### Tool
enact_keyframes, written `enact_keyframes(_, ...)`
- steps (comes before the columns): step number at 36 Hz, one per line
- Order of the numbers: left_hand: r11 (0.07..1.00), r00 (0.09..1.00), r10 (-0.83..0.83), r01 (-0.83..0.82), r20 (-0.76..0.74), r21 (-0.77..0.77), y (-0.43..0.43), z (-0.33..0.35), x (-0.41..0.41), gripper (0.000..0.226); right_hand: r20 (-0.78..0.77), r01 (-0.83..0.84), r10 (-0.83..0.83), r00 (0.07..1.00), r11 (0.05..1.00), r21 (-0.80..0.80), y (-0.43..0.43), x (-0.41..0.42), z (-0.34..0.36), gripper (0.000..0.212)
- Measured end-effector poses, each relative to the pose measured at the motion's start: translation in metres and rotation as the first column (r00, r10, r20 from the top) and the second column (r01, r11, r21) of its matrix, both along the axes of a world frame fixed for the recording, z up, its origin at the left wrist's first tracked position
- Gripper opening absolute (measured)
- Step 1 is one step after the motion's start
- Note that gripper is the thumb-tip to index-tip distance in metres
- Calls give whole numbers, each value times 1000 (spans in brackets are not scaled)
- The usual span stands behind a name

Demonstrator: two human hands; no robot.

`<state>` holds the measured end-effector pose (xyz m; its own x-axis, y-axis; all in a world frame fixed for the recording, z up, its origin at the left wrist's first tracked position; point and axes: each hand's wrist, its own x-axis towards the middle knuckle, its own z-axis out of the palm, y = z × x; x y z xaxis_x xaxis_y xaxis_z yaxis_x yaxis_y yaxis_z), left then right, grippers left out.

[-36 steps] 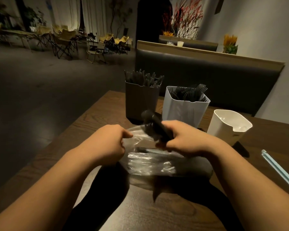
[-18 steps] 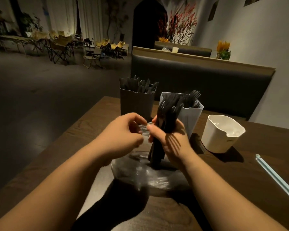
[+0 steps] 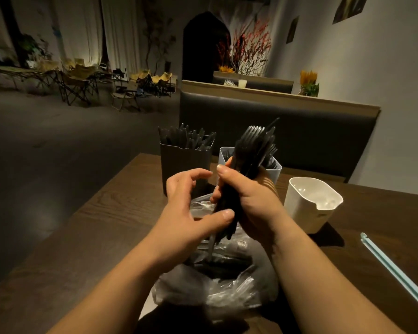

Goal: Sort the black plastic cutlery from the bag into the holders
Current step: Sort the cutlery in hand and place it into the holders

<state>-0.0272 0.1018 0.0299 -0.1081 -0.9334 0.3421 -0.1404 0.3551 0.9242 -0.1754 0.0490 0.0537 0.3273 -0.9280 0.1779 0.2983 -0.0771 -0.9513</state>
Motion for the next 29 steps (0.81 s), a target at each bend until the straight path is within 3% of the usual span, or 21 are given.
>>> enact_keyframes(4,999,1000,-4,5,6,-37,-9,-4,-18,82,-18,-63,63,998,998,-12,-1,-6,11,5)
enact_keyframes(6,999,999,-43,43,-1,-16,-14,-11,-25,90,6,-126,126,992,992,13,1,-7,12,13)
enact_keyframes(10,994,994,-82,88,-75,70,-18,-24,-31,103,-128,-83,65,990,987,-140,-2,-8,5,12)
enact_keyframes(14,976,992,-59,82,-116,203,-21,-32,-29,93,-209,-99,78,975,991,-91,-7,-8,-5,13)
enact_keyframes(19,971,988,-81,108,-130,212,-20,-34,-26,79,-311,-91,49,949,988,-124,-13,-8,-9,18)
enact_keyframes(23,956,993,-57,84,-103,280,-18,-34,-24,49,-309,-16,-14,951,995,-96,-10,1,-17,38)
enact_keyframes(29,984,986,-43,69,-161,165,-20,-38,-24,62,-314,-160,154,937,987,6,-3,6,-15,7)
